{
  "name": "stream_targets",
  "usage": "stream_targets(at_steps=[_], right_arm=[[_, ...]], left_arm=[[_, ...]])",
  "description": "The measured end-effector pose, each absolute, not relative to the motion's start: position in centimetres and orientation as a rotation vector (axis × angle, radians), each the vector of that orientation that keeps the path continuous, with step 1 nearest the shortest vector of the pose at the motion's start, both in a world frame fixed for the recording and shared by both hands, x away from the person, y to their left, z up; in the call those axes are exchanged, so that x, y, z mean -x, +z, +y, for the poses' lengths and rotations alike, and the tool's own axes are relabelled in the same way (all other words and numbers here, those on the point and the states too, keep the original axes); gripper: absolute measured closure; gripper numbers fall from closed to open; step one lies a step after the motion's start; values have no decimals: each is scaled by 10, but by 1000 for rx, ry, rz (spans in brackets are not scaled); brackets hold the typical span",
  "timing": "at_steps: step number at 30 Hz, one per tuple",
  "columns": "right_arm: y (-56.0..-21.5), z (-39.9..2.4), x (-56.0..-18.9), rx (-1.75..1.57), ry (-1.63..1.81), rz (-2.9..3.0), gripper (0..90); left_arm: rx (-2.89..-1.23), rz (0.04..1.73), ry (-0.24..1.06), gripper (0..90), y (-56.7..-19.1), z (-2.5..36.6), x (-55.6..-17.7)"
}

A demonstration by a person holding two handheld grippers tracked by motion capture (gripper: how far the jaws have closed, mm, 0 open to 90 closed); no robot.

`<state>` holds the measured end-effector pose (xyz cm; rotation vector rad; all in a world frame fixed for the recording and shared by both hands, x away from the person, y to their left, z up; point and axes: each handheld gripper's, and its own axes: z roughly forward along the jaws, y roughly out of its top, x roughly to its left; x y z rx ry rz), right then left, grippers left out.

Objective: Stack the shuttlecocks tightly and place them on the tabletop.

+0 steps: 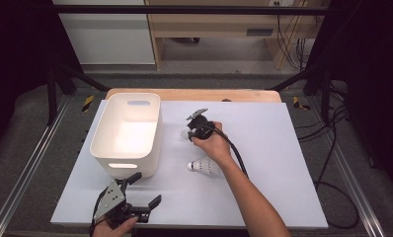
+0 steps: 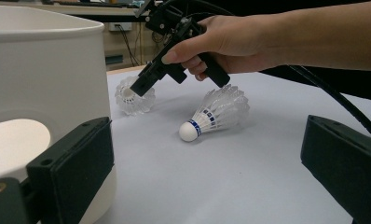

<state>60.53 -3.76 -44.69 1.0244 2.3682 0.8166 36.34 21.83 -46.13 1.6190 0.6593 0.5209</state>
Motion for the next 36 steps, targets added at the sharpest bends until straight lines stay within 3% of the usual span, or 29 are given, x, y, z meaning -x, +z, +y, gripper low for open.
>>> stream_targets(at_steps=[23,36], right_arm=[[-440,-45,-606,-1026,849,2323,888],[-405,-75,-590,-1013,979,2218,900]], left_arm=[[-1619,659,524,26,-461,219,-364],[-1615,663,523,26,-461,220,-364]])
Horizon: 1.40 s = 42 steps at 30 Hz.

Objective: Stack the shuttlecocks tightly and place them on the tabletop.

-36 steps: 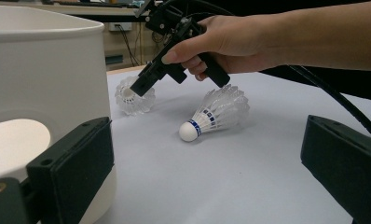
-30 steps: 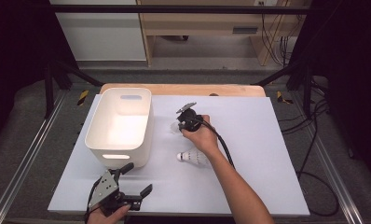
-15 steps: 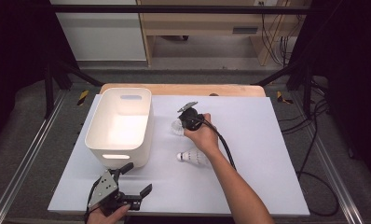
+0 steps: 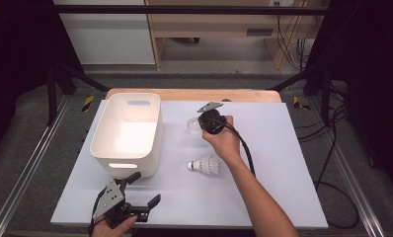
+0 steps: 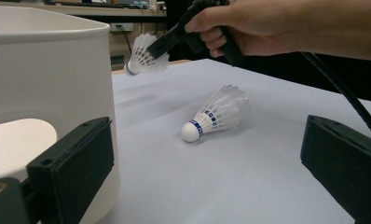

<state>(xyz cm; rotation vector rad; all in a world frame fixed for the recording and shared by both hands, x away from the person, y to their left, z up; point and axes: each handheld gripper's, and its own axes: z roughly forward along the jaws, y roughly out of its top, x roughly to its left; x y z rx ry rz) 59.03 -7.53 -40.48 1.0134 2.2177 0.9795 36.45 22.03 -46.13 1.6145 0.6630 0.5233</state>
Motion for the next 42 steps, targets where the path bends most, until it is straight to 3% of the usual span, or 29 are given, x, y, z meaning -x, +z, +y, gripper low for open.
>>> stream_targets(at_steps=[12,22,31,42], right_arm=[[-382,-163,-527,-959,1101,2152,900],[-416,-222,-474,-998,1135,2158,900],[-450,-240,-454,-1018,1117,2187,900],[-467,-239,-451,-1010,1086,2222,900]], left_arm=[[-1626,672,526,26,-463,219,-364],[-1632,683,531,26,-464,220,-364],[-1633,694,532,26,-465,221,-365],[-1626,699,530,26,-466,222,-365]])
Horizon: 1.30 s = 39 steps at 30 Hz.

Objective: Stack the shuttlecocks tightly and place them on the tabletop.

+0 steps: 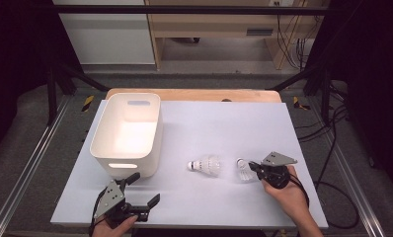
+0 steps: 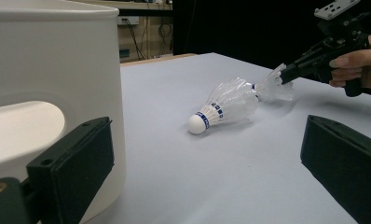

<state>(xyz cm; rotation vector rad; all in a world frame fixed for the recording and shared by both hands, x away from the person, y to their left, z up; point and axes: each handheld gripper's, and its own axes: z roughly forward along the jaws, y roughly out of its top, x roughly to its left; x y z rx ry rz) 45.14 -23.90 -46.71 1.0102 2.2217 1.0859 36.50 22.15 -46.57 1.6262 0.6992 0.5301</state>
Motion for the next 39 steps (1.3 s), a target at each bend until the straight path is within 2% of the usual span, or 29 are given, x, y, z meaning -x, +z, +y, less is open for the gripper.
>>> stream_targets(at_steps=[21,32,37,39], right_arm=[[-479,-248,-446,-1006,1052,2230,840],[-479,-250,-444,-1035,1052,2221,703],[-474,-253,-439,-1053,1051,2212,614],[-470,-256,-435,-1071,1053,2202,549]], left_arm=[[-1628,700,532,26,-466,222,-365],[-1628,700,532,26,-466,222,-365],[-1623,702,530,26,-465,222,-365],[-1625,700,531,26,-465,223,-365]])
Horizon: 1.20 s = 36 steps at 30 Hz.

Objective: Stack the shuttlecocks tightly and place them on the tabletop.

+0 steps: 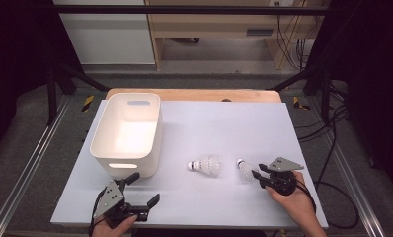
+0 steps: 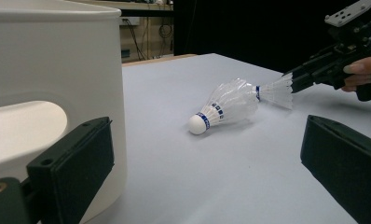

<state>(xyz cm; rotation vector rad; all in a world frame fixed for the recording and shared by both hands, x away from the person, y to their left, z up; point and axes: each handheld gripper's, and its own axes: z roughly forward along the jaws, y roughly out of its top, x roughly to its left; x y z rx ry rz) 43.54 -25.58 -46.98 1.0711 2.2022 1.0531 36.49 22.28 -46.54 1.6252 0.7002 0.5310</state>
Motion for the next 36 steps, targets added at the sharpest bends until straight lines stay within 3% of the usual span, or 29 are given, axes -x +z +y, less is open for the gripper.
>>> stream_targets(at_steps=[9,13,24,36], right_arm=[[-454,-257,-408,-1183,1050,2161,199],[-453,-247,-398,-1223,1059,2181,134],[-462,-213,-394,-1237,1105,2222,134],[-478,-198,-418,-1317,1098,2167,335]], left_arm=[[-1618,702,528,26,-465,223,-365],[-1616,701,530,25,-465,223,-365],[-1614,705,526,26,-465,224,-365],[-1615,706,526,26,-465,225,-366]])
